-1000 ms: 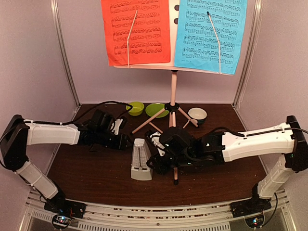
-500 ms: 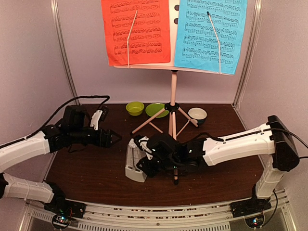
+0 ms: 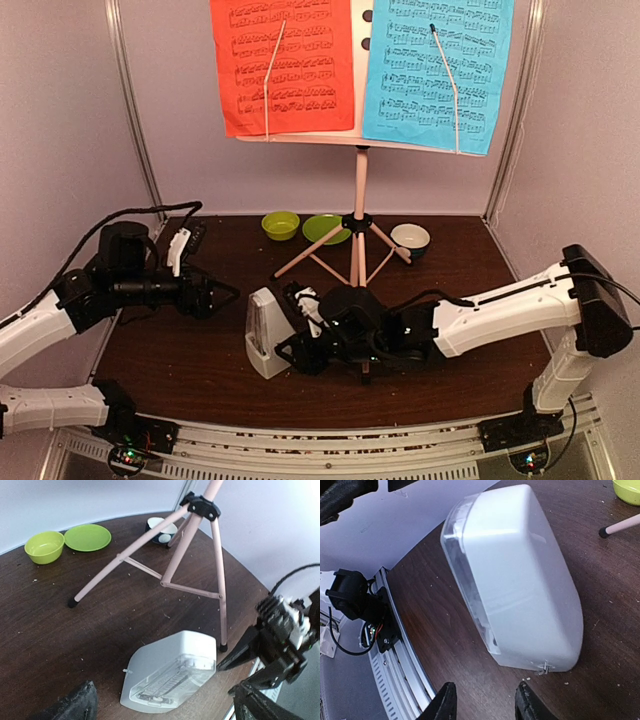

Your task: Set up the instrument practice props

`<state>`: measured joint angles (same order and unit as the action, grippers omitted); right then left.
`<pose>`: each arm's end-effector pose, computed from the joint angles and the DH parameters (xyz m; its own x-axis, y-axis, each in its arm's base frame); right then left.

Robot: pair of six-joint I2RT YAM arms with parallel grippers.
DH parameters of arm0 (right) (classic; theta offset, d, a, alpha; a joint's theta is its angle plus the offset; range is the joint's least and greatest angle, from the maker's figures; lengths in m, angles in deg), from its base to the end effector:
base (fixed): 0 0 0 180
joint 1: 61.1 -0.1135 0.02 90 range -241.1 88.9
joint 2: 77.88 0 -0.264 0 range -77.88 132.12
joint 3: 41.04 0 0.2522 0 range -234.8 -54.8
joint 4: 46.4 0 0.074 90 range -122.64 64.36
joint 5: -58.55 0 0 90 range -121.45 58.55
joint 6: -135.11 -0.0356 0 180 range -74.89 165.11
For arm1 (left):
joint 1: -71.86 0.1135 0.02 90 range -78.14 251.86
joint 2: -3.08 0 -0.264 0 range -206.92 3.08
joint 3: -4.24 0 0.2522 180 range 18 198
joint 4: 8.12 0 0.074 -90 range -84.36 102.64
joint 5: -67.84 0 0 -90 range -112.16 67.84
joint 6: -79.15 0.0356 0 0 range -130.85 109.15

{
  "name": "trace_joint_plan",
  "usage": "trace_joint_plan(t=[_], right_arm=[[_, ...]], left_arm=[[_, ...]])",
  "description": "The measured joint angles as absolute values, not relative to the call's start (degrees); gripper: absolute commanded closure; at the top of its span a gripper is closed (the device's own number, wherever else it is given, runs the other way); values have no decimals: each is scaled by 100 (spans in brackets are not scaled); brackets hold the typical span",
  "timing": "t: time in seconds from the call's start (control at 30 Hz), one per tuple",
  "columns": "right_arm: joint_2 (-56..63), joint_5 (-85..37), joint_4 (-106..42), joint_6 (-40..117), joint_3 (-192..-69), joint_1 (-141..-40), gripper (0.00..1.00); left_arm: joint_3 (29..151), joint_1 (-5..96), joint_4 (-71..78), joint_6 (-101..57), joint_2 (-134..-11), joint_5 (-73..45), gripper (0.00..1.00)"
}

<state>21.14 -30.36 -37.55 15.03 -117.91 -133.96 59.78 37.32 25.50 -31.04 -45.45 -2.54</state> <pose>0.1140 0.3718 0.2227 -0.6126 -0.2860 -0.7368 -0.7548 0.4882 0.4381 0.1511 -0.1185 0.2939 -0.6160 0.0293 -0.7872 0.6060 0.6561 -0.4497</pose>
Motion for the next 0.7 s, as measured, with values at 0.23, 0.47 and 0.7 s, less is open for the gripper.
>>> trace_joint_plan(t=[0.23, 0.47, 0.7], right_arm=[[1366, -3380, -3792, 893, -10943, -13398, 51], [1336, -3655, -3665, 473, -10808, -13400, 46], [1351, -3753, -3652, 180, -10810, -13400, 45]], left_arm=[[6124, 3511, 2734, -2266, -5216, 13, 2], [6183, 2965, 2631, -2026, -5776, 2, 3], [6183, 2668, 2305, -2011, -6388, -409, 8]])
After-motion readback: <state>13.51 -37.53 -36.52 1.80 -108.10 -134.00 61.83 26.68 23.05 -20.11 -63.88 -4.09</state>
